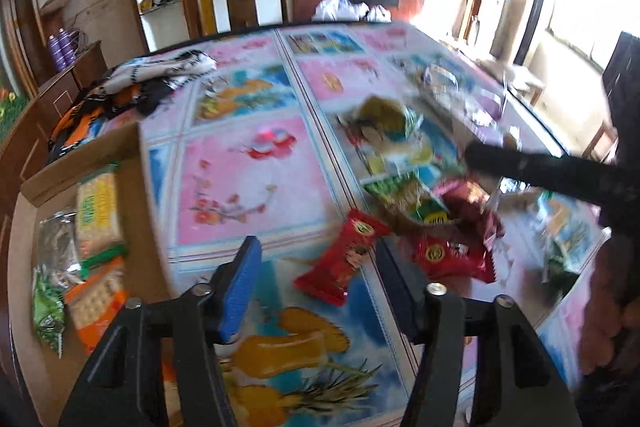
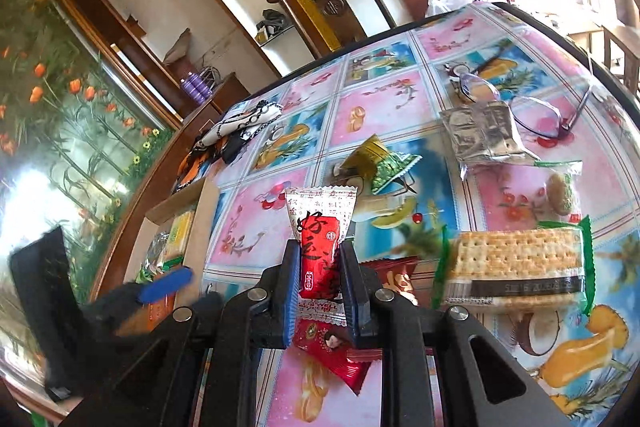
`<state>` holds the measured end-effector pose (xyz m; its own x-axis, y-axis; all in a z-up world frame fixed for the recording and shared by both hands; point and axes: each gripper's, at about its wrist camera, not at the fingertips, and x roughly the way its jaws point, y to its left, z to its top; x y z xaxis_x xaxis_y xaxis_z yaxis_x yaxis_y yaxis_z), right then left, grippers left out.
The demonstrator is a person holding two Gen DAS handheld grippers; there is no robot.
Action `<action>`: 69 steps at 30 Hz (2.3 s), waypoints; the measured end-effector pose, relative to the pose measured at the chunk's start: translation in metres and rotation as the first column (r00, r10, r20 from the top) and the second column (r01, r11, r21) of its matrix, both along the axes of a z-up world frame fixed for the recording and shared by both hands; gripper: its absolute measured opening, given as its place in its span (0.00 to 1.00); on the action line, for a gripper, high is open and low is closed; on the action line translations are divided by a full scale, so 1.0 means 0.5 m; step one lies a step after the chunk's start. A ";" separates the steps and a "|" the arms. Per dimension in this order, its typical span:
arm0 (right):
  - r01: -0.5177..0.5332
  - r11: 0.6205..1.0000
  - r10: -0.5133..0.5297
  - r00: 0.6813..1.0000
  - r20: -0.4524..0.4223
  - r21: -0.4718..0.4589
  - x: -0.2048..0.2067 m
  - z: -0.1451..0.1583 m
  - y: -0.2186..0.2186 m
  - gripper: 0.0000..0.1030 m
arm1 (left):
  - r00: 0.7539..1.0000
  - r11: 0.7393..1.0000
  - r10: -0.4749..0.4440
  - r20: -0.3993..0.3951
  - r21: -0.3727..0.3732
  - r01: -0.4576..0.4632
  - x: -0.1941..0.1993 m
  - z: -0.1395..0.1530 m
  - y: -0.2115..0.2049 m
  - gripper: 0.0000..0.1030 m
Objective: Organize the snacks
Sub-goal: 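Grasp the red-and-white snack pack with the right gripper while the left gripper grasps a small red pack, then lift both red packs and carry them toward the cardboard box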
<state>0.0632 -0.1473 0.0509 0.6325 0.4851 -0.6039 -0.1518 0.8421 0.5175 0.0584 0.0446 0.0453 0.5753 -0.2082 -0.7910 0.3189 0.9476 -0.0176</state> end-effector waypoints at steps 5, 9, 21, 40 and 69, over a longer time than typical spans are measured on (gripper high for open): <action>-0.003 1.000 0.003 1.000 0.014 0.015 -0.009 0.010 -0.010 0.20 | 1.000 0.999 0.011 -0.020 0.051 -0.010 0.009 -0.023 -0.010 0.54; 0.004 0.999 -0.003 1.000 0.006 -0.054 -0.012 0.008 0.002 0.20 | 0.998 0.998 0.012 -0.058 0.063 -0.008 0.022 -0.041 -0.026 0.39; 0.018 0.960 -0.031 0.999 -0.041 -0.278 0.000 -0.021 0.023 0.20 | 0.998 0.997 0.030 -0.055 0.067 -0.026 0.033 -0.059 -0.047 0.25; 0.047 0.919 -0.047 0.999 0.010 -0.392 -0.010 -0.019 0.054 0.23 | 1.000 0.999 0.017 -0.019 0.042 -0.016 0.012 -0.058 -0.056 0.18; 0.046 0.956 -0.016 0.994 0.108 -0.289 -0.037 0.018 0.068 0.23 | 0.999 0.996 0.012 0.049 -0.088 -0.007 -0.015 0.009 -0.026 0.18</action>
